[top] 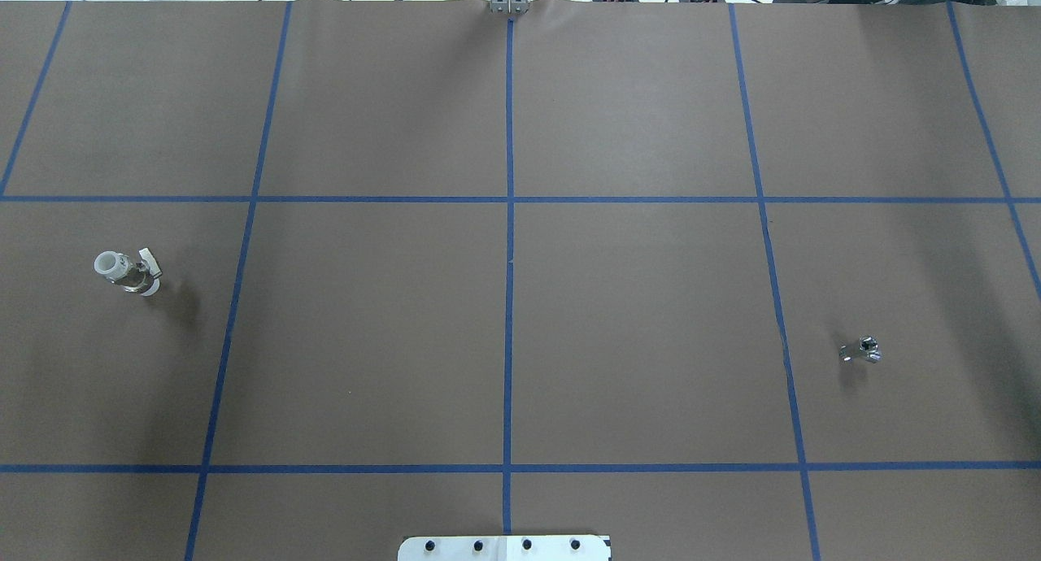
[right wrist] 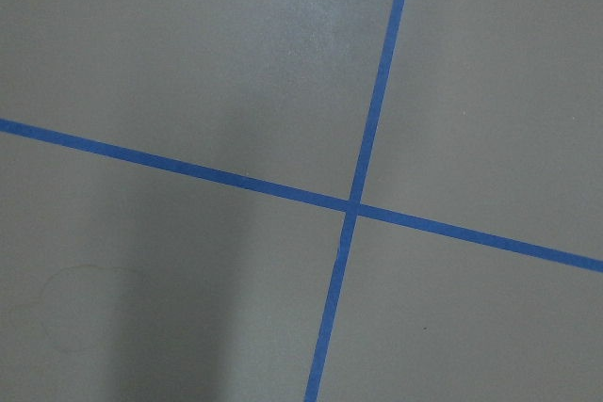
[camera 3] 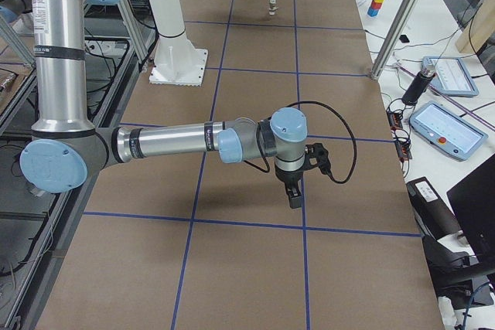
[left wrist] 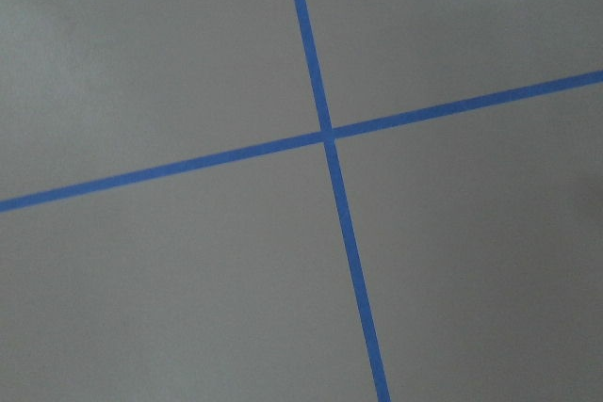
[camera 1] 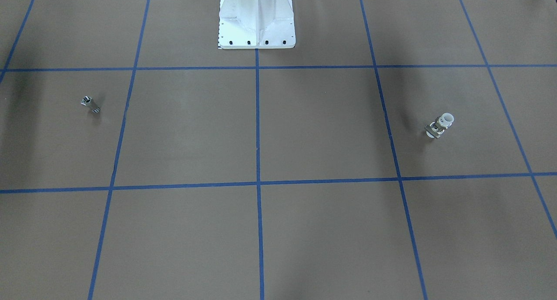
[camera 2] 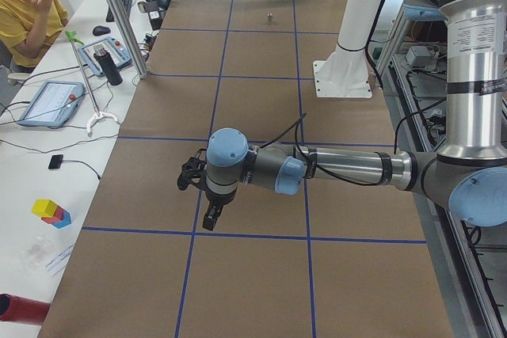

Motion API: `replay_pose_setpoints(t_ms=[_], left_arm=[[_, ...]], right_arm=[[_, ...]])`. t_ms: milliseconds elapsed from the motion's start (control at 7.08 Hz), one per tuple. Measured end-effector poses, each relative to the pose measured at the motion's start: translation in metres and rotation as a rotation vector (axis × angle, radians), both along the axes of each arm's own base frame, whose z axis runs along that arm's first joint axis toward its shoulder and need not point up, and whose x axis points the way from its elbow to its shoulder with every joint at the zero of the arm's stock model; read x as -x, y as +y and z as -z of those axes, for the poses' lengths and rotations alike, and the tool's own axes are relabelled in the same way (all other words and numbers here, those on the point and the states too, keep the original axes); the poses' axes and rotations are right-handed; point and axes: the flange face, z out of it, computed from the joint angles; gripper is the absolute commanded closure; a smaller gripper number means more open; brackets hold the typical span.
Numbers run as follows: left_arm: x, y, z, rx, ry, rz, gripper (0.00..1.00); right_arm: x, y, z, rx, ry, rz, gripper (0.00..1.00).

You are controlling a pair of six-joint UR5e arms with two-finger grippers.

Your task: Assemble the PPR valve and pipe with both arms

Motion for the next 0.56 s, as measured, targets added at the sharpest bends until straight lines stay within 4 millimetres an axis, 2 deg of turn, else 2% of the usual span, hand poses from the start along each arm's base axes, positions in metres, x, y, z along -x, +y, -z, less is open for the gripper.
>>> replay_pose_setpoints(t_ms=[282,424,565], left_arm=[[-0.017,-0.011,0.019,-0.053,0.057,-0.001,0.0],[-0.034,-0.013,0.028,-0.075,0.091,0.014,0.0],[-0.062,-0.014,0.039,-0.094,0.127,0.006,0.0]], right_arm=[[0.0,-0.001,-0.002,-0.012,-0.001,0.001,0.0],[0.001,-0.001,-0.004,-0.024,-0.001,0.003,0.0],[0.002,0.001,-0.006,-0.035,-0.003,0.005,0.0]])
